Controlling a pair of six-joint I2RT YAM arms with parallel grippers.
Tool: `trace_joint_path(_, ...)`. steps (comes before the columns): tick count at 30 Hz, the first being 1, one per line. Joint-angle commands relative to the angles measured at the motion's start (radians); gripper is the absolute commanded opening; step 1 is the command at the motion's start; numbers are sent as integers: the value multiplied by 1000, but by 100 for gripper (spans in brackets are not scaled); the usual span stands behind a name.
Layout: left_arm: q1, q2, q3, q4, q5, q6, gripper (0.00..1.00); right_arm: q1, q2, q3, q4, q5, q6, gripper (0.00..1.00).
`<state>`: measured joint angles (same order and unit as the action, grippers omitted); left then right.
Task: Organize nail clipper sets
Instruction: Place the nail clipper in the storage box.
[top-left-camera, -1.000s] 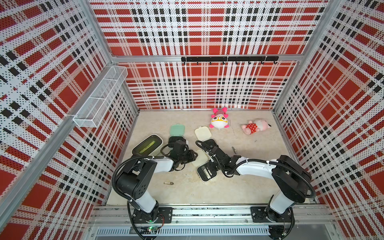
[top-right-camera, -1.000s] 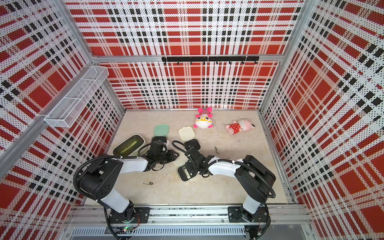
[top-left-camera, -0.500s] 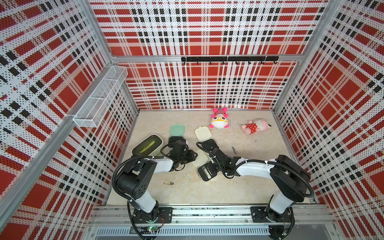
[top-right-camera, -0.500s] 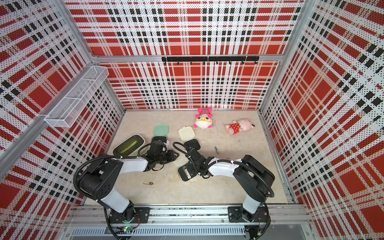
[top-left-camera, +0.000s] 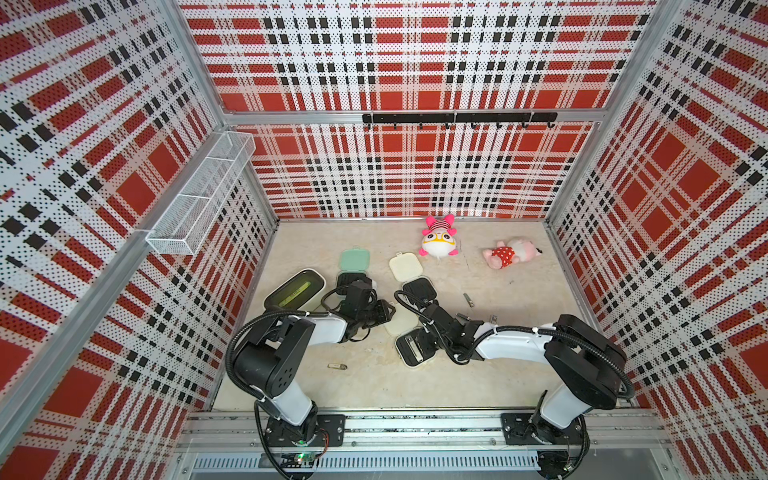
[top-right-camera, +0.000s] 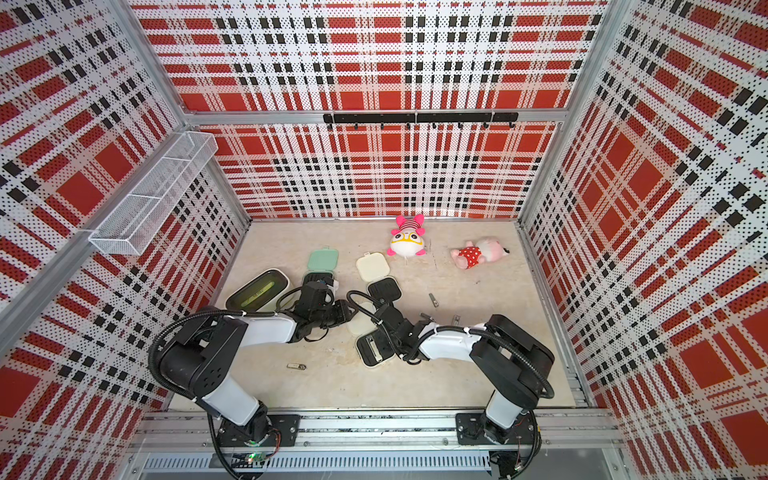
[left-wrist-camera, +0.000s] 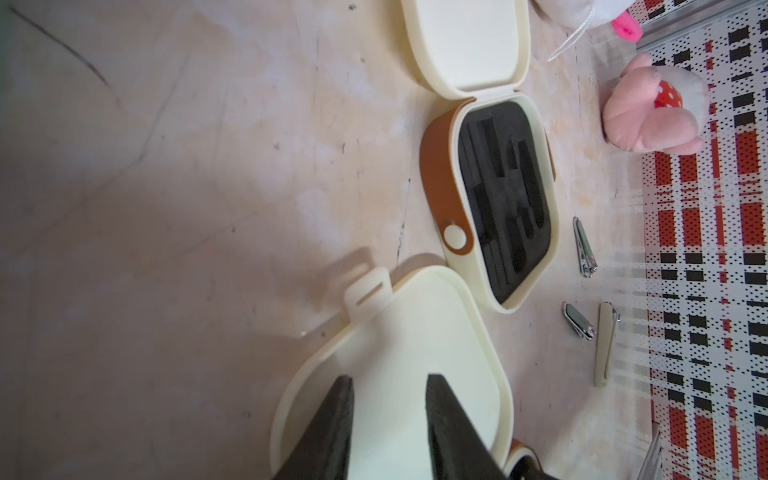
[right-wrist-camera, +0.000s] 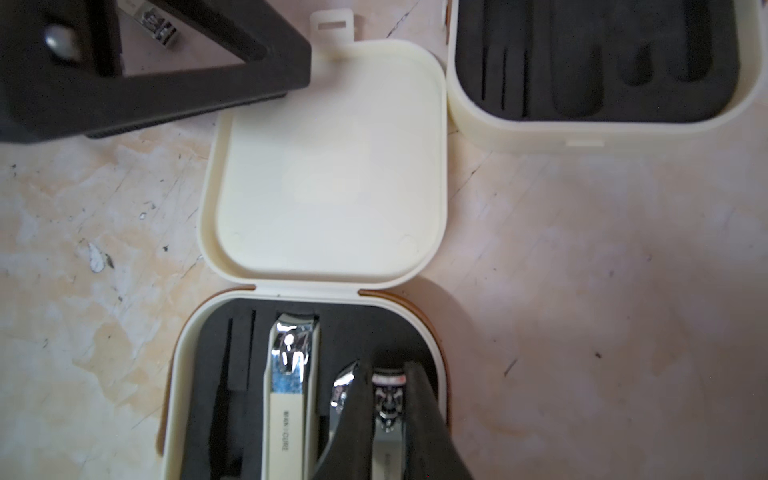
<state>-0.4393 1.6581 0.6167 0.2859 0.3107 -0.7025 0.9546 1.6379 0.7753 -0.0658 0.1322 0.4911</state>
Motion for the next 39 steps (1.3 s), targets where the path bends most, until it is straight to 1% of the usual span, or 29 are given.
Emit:
trace_joint_path(1,6,20,-6,10,10,6,35,26,-17,-36,-28,10,42,4)
trace_joint_path(5,5,21,-5,12,11,6,35,36,-25,-54,-25,19,55,4)
trace_joint_path(7,5,22,-5,13,13,6,35,37,-25,-56,-23,23,86,5)
trace_joint_path(12,5,19,-6,13,13,5,35,38,-18,-48,-28,38,92,7)
trace_joint_path(23,3,17,-8,12,13,5,35,38,-29,-19,-51,69,90,18)
trace_joint_path(27,4,17,-6,13,16,5,35,37,-36,-11,-65,103,93,19)
trace_joint_path(39,4,13,-11,12,16,4,35,38,-36,17,-73,128,94,25)
